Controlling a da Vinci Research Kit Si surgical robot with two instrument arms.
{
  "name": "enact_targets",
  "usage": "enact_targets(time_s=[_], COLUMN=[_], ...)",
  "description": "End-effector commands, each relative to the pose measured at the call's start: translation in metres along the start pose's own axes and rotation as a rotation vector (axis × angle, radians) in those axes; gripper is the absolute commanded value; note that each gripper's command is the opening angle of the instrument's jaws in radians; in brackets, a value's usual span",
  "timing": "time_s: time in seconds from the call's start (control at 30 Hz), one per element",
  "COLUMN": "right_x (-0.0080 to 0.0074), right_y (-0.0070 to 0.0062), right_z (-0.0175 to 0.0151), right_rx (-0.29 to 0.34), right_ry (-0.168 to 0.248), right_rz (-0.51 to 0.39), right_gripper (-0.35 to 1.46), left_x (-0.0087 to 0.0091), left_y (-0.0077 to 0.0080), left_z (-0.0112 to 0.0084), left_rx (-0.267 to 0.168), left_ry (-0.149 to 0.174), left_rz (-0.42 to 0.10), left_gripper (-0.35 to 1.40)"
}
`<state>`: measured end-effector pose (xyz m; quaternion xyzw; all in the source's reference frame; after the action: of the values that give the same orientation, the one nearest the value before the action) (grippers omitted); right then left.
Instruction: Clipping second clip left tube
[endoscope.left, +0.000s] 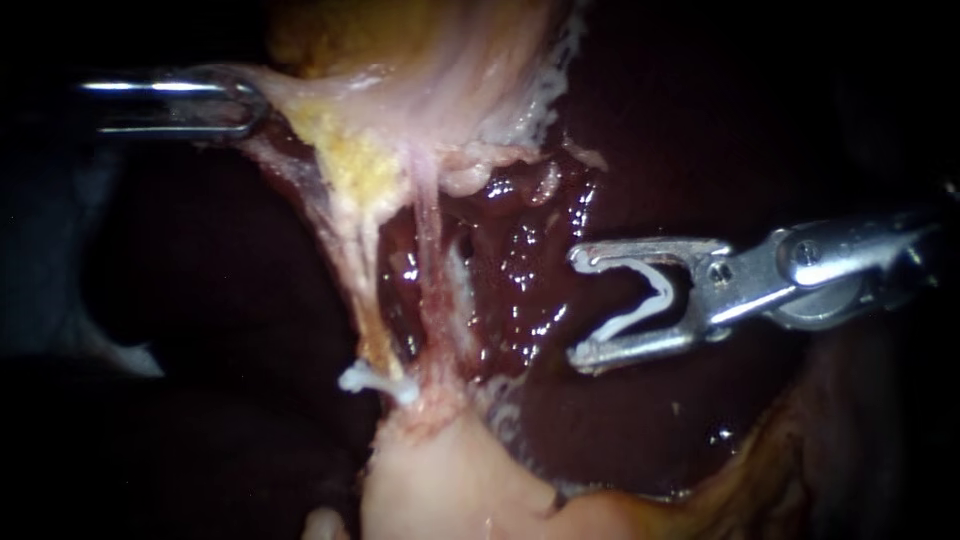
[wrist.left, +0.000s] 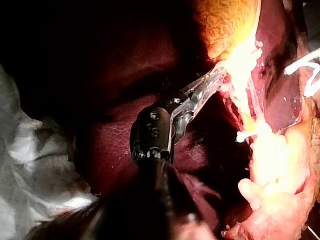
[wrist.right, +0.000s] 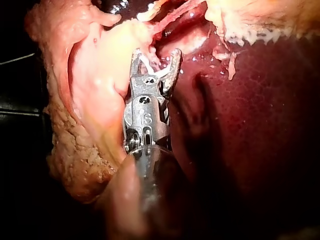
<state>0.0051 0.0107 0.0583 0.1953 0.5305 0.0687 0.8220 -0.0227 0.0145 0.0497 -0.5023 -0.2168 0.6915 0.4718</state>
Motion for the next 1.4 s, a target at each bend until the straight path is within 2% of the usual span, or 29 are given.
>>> enact_targets(time_s=[0.03,0.27,0.43,0.73,0.97,1.23,1.4], right_x=[0.0002,0.0017,0.0018,0.0015,0.0004,-0.0017,-0.0022], right_y=[-0.0002,-0.0009,-0.0008,-0.0001,0.0008,0.0022,0.0025], right_z=[0.0006,0.0051,0.0089,0.0129,0.0149,0.0169,0.0182], right_rx=[0.005,0.047,0.074,0.130,0.141,0.130,0.148], right_ry=[0.006,0.025,0.039,0.060,0.059,0.055,0.056], right_rz=[0.000,0.072,0.128,0.160,0.182,0.209,0.209], right_gripper=[0.50,0.50,0.50,0.48,0.47,0.48,0.48], left_x=[0.0001,0.0000,-0.0001,-0.0001,-0.0001,-0.0002,-0.0002], left_y=[0.0002,0.0008,0.0013,0.0017,0.0018,0.0020,0.0021], left_z=[-0.0002,-0.0002,-0.0001,0.0003,0.0003,0.0004,0.0006], left_rx=[0.000,0.005,0.008,0.010,0.008,0.009,0.008], left_ry=[0.009,0.011,0.012,0.013,0.012,0.013,0.013], left_rz=[-0.002,-0.003,0.002,0.001,0.001,0.000,0.000], left_gripper=[-0.35,-0.35,-0.35,-0.35,-0.35,-0.35,-0.35])
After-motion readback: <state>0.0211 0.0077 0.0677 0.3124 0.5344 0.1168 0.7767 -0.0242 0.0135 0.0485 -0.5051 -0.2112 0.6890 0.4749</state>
